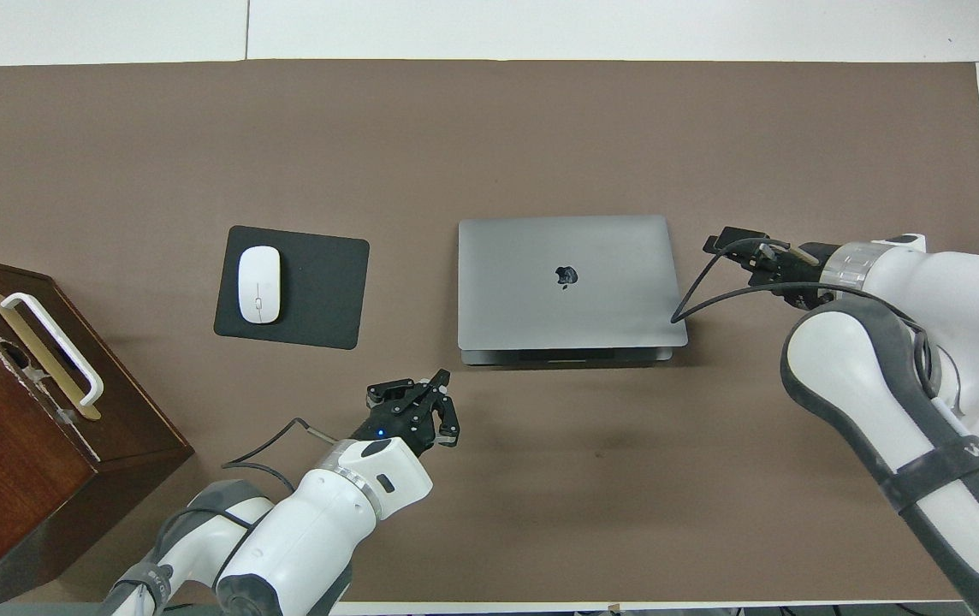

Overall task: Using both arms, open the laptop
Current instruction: 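Press the left gripper on the laptop front while the right gripper lowers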

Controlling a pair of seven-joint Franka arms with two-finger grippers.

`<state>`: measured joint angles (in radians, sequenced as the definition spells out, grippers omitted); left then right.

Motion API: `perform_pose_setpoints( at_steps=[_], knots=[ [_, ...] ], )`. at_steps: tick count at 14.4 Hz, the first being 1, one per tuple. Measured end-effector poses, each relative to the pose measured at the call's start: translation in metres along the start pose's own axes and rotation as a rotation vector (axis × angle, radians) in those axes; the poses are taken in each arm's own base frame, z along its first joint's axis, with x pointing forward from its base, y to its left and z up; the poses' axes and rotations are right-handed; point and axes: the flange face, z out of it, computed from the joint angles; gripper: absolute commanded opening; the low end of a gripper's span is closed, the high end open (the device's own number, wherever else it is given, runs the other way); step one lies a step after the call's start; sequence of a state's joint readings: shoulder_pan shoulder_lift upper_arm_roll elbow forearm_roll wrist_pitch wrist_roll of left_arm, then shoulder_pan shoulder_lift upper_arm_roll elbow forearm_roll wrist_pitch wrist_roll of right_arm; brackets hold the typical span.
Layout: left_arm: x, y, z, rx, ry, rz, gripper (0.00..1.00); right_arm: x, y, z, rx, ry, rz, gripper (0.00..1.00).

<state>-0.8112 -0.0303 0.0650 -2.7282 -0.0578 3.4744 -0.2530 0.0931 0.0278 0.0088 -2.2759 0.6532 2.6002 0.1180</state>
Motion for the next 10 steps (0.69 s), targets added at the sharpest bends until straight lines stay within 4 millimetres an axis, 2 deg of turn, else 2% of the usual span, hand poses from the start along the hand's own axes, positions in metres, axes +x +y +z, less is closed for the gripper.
perform_pose_setpoints(
  at_steps=[6, 10],
  knots=[
    [-0.005, 0.003, 0.008, 0.0, -0.015, 0.006, 0.0, -0.023, -0.021, 0.007, 0.006, -0.017, 0.054, 1.0],
    [0.0, 0.004, 0.023, 0.004, -0.02, 0.008, 0.0, -0.057, -0.014, 0.008, -0.01, -0.051, 0.027, 1.0]
  ],
)
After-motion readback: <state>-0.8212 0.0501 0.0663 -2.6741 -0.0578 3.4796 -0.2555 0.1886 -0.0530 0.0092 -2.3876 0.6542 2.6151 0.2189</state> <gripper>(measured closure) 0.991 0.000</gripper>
